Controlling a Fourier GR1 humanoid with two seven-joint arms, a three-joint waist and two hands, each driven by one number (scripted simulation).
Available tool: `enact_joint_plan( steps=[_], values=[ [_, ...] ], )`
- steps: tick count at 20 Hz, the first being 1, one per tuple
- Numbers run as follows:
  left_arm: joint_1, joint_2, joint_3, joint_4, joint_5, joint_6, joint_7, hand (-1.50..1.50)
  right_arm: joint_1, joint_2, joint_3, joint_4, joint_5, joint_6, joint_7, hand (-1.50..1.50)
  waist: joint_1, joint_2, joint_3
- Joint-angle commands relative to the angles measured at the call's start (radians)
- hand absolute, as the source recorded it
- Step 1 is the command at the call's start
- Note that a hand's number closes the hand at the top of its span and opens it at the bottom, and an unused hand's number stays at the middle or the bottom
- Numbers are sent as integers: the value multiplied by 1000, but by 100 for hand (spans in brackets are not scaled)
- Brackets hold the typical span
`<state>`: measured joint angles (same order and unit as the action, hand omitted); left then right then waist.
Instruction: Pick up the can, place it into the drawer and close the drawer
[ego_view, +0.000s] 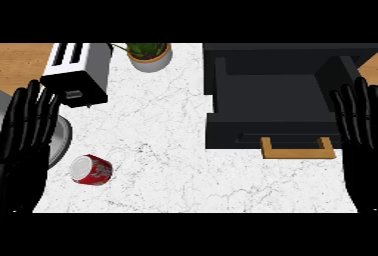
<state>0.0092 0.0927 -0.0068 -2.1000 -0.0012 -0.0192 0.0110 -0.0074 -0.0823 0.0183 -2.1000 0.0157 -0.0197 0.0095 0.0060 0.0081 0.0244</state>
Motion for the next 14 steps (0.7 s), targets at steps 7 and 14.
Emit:
enact_joint_plan(
  steps=[7, 14],
  values=[
    [340, -82, 157, -59, 27, 128, 101, -150, 79, 7, -93, 74, -33, -46, 103, -150, 31, -1, -25],
    [427, -37, 291, -235, 156, 116, 273, -150, 26, -21, -104, 3, -40, -63, 280, -150, 5, -10, -25]
  ],
)
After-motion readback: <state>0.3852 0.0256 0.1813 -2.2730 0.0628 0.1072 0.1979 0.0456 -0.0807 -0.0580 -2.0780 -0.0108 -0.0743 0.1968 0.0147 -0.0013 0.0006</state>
